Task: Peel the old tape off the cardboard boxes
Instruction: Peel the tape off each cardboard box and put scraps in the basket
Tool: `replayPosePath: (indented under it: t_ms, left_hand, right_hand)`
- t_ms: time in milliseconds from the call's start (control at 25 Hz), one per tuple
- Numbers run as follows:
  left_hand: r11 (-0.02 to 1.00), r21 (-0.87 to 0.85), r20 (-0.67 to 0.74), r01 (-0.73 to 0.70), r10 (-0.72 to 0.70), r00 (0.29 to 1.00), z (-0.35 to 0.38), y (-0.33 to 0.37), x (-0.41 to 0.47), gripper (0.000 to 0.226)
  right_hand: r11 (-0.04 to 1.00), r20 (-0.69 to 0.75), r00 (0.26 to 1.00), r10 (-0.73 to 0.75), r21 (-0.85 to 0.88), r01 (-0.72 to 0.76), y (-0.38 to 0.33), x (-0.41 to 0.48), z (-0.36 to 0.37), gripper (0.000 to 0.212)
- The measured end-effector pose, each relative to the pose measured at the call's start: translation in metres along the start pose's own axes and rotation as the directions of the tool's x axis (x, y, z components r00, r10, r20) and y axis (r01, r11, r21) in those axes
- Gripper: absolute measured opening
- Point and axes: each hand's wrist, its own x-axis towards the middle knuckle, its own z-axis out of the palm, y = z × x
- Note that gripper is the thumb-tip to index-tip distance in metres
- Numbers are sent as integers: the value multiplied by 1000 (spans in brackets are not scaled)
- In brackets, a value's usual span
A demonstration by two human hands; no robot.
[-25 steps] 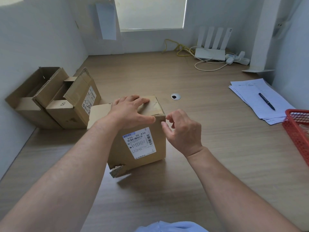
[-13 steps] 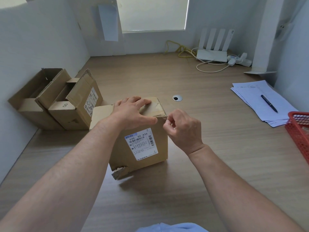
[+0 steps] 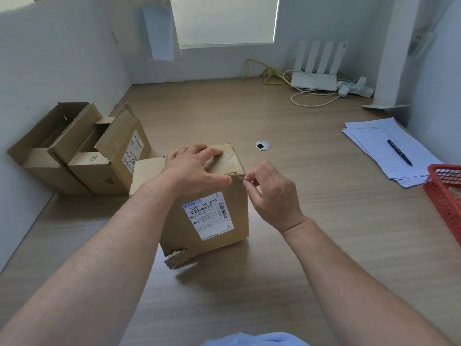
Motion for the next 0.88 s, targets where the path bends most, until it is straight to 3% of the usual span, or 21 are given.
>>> replayPosePath:
  t_ms: [120,320,440,560,640,760,800,880]
  left_hand:
    - [1000,-4,7,-17,17,1000,1,0,-5,82]
    - [1000,-13,5,-22,22,1000,1,3,-14,90]
    - [999,-9,-19,-54,53,998,4,4,-23,93]
    - [996,4,-55,-93,93,994,11,3,-35,95]
    - [995,11,-70,-103,104,992,13,2,-40,95]
    - [993,7,-68,-117,117,991,14,1,-44,95]
    - [993,5,-64,-117,117,991,14,1,-45,95]
    - [993,10,-62,-115,115,991,13,2,-44,95]
  right_hand:
    - [994,79,996,41,98,-49,1,4,-8,6]
    - [908,266,930,254,265,-324,5,13,-19,7]
    - [799,199,885,420,381,-465,10,21,-25,8]
    - [753,173,838,518,373,-543,16,30,-29,12]
    - [608,251,766,592,486,-628,15,33,-26,15]
    - [214,324,595,736,722,-658,14,43,-31,16]
    - [202,324,585,743,725,-658,15,46,-34,15]
    - [340,293,652,699,666,-664,15,46,-37,12]
